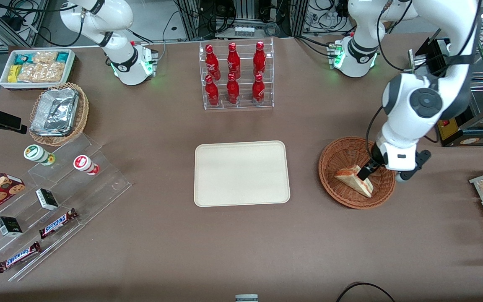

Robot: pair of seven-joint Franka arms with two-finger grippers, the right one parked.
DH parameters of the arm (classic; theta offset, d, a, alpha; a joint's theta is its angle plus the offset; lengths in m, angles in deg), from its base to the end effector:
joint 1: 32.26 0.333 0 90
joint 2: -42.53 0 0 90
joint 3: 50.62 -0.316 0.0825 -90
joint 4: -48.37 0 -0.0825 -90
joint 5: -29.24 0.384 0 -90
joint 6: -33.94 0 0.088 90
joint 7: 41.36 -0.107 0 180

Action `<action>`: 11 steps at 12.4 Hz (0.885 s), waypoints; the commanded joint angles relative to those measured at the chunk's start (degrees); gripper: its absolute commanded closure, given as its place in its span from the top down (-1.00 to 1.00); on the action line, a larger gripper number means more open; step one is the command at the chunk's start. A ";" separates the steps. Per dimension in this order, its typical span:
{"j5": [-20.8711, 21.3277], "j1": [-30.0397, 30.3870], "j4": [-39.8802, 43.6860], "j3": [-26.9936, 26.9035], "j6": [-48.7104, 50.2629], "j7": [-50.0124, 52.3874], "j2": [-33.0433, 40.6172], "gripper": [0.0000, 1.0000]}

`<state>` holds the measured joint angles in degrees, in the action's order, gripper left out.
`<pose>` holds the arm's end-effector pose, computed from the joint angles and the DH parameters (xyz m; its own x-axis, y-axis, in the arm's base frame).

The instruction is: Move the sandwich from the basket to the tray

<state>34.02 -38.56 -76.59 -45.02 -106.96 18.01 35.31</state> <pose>0.5527 -0.1159 0.3473 0.7087 0.6953 0.1196 0.6874 -0.7187 0.1047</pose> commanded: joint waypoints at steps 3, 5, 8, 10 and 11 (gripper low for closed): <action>0.93 -1.79 -4.06 -0.15 -8.59 8.57 -2.78 1.00; 0.93 -1.79 -5.02 -0.24 -9.13 8.57 -4.11 1.00; 0.75 -1.62 -4.94 -0.42 -11.48 8.66 -6.56 1.00; 0.75 -1.44 -4.77 -0.68 -14.39 8.75 -8.50 1.00; 0.75 -1.35 -4.68 -0.77 -14.40 8.75 -8.59 0.94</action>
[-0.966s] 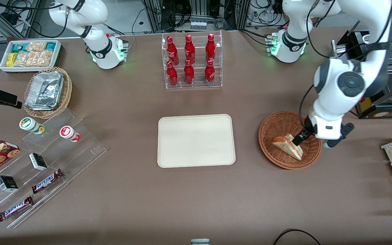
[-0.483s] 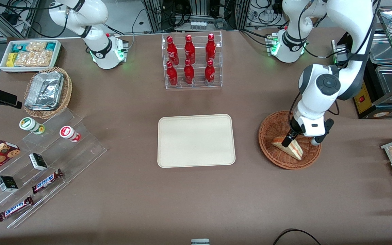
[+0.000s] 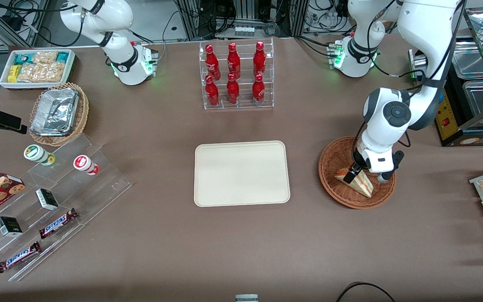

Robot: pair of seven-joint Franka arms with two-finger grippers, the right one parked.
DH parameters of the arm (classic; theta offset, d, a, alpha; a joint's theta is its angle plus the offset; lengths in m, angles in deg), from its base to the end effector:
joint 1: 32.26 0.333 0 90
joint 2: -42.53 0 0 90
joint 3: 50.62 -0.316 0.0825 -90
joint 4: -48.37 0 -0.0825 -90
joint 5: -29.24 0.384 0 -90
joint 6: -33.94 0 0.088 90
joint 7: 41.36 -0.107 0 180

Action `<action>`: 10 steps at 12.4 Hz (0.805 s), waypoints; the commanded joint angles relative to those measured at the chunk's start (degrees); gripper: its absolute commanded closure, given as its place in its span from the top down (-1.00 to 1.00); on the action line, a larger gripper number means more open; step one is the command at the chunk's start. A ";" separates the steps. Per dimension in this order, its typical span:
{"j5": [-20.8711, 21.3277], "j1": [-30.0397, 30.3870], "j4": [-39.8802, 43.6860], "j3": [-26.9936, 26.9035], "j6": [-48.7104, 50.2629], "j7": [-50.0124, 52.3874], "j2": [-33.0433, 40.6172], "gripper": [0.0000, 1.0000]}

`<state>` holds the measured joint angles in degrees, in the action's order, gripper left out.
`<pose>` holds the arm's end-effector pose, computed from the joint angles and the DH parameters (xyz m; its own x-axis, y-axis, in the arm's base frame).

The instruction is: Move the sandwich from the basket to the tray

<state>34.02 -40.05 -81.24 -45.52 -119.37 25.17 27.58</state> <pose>0.5398 -0.1262 0.2602 0.6388 0.7647 0.0843 0.7538 -0.6441 0.1301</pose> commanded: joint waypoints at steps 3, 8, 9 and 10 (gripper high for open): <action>0.75 0.14 0.06 -0.27 -1.91 0.97 -0.95 -0.99; 2.94 -0.56 5.47 0.43 15.25 0.53 5.80 -1.00; 2.86 -2.48 9.77 1.48 22.19 0.27 7.12 -1.00; 2.86 -4.76 15.21 1.93 28.00 0.35 6.70 -1.00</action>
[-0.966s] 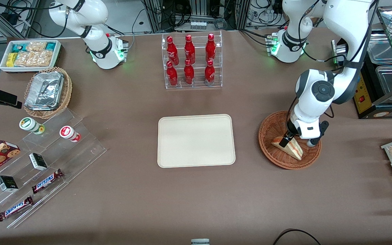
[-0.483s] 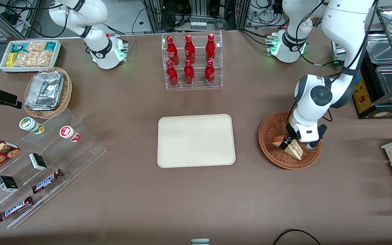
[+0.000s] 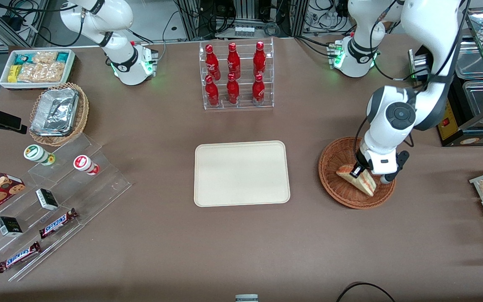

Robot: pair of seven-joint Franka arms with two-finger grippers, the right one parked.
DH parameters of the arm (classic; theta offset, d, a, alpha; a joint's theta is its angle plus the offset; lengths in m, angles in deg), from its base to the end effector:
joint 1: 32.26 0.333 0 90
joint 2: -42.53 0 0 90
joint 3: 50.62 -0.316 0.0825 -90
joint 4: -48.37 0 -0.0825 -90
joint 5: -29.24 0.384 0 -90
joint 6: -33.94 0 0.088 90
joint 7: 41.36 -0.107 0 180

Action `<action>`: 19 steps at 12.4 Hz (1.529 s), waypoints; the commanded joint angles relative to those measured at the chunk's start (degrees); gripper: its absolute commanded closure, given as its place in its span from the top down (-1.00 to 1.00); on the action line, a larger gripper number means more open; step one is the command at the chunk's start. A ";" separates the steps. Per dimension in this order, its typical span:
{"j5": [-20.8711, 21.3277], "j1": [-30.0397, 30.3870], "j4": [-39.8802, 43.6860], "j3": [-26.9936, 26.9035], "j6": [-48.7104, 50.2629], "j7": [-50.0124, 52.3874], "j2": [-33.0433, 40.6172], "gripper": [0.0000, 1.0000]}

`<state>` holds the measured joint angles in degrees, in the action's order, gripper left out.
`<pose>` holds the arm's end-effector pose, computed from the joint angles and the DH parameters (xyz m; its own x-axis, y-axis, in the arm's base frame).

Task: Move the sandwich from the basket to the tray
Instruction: 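Carry the sandwich with the left gripper over the cream tray, then lower the sandwich onto the tray and open the left gripper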

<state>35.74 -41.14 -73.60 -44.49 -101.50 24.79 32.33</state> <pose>0.5523 -0.1457 0.3315 0.6819 0.7268 0.0823 0.7277 -0.6855 0.0250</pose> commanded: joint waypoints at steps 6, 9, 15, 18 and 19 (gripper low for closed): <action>-4.54 -19.49 28.95 1.43 19.25 -8.03 -10.25 -1.00; -5.71 -25.12 34.49 1.52 17.16 -17.79 -18.85 -1.00; -5.10 -29.79 37.50 1.43 5.72 -23.35 -28.55 -1.00; -4.66 -31.11 37.68 1.34 2.57 -23.35 -31.54 -1.00; -4.66 -31.20 37.77 1.34 0.63 -23.09 -32.33 -1.00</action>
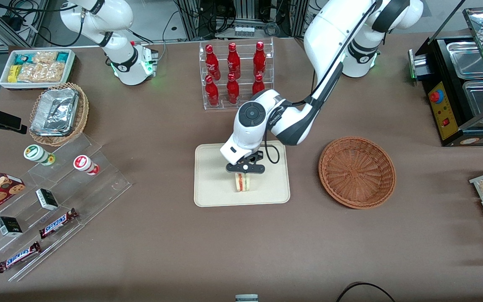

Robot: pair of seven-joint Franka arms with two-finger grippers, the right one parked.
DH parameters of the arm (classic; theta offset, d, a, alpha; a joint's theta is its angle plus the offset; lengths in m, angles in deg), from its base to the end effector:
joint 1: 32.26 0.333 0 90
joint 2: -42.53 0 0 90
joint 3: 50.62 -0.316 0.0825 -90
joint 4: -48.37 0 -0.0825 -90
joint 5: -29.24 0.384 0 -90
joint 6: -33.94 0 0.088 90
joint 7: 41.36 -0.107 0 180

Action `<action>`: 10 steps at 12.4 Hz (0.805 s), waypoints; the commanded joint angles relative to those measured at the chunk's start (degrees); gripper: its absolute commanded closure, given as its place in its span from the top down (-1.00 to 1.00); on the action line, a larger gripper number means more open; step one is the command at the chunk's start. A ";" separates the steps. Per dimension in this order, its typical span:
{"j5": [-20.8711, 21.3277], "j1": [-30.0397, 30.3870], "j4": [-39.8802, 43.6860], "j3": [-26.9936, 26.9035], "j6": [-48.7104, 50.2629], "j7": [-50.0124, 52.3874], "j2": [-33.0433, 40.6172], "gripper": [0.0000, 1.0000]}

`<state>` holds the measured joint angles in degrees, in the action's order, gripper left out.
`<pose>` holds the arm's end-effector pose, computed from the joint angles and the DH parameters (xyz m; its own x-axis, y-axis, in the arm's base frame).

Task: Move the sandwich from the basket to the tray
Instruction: 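Lower the sandwich onto the tray and open the left gripper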

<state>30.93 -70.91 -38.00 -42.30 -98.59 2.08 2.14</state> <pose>0.5071 -0.5158 0.2629 0.9988 -0.0393 0.0294 -0.0426 -0.9913 0.1244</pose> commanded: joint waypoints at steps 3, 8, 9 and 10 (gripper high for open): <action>0.24 -1.96 1.65 -0.84 -2.73 -0.46 -2.76 -0.78; 0.33 -1.96 1.65 -1.02 1.46 -0.02 -0.49 1.00; 0.24 -1.69 1.73 -1.11 3.75 0.41 1.87 1.00; 0.16 -1.52 1.73 -1.11 6.38 0.51 4.42 1.00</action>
<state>30.99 -71.93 -36.03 -42.49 -97.30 2.09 1.28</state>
